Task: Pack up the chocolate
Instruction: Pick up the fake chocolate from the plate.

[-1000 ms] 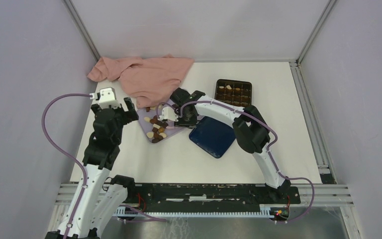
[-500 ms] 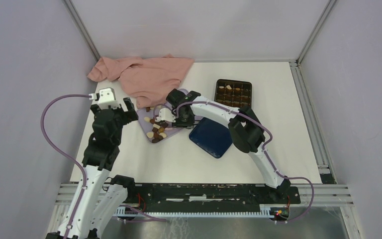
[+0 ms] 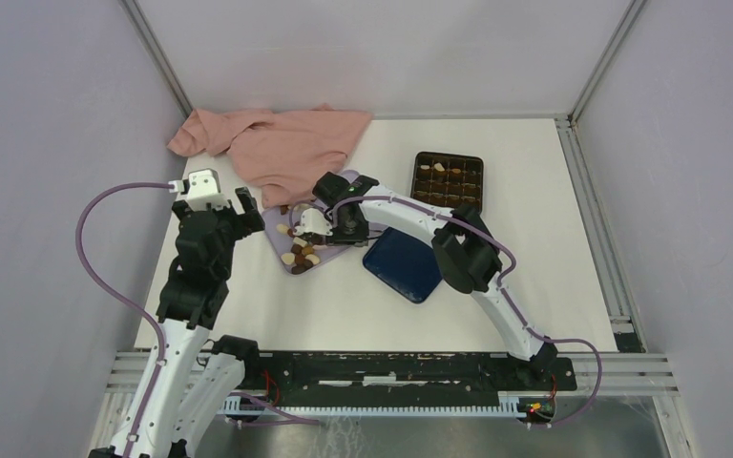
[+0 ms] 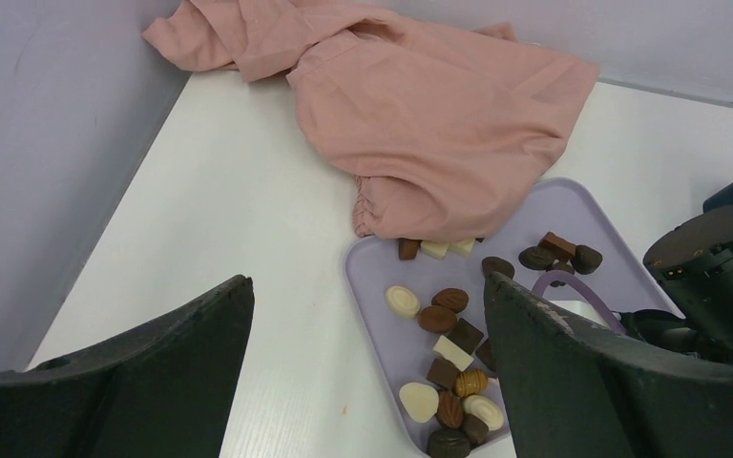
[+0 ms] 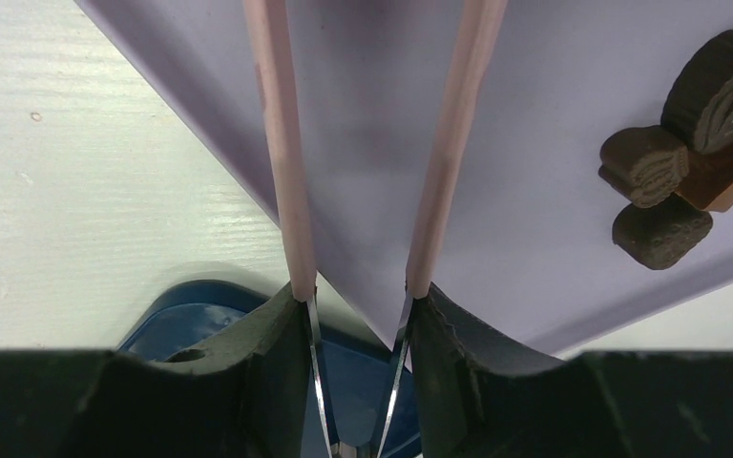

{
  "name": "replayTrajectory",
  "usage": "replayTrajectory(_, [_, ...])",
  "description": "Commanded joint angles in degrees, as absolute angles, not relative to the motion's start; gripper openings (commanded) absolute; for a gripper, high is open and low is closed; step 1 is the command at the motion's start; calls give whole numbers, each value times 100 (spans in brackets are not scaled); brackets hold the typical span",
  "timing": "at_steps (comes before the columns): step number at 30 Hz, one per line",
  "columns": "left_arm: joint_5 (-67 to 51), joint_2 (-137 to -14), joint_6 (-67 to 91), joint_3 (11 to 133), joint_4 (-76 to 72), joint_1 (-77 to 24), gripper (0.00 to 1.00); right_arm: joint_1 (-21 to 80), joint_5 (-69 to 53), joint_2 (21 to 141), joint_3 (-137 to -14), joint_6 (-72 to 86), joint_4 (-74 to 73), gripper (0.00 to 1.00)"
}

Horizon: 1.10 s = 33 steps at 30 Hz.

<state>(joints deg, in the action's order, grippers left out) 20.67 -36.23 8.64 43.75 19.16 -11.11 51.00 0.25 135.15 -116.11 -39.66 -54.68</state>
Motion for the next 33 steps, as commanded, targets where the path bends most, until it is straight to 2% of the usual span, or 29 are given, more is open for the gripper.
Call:
replayTrajectory(1, [2039, -3568, 654, 4386, 1635, -1108, 95, 5146, 171, 13579, -11999, -3903, -5508, 44])
replayTrajectory(11, [2040, -3568, 652, 4386, 1630, -1101, 95, 5172, 159, 13640, -12050, -3946, -5532, 42])
replayTrajectory(16, [2039, -3576, 655, 4377, 1626, -1107, 95, 5168, 111, 13536, -11970, -3947, -5498, 35])
replayTrajectory(21, [2030, -3593, 656, 4377, 1626, -1106, 95, 5159, 98, 13245, -11738, -3956, -5370, 29])
replayTrajectory(33, [2048, -3595, 650, 4371, 1626, -1109, 95, 4865, -375, 12074, -11061, -3885, -5135, 25])
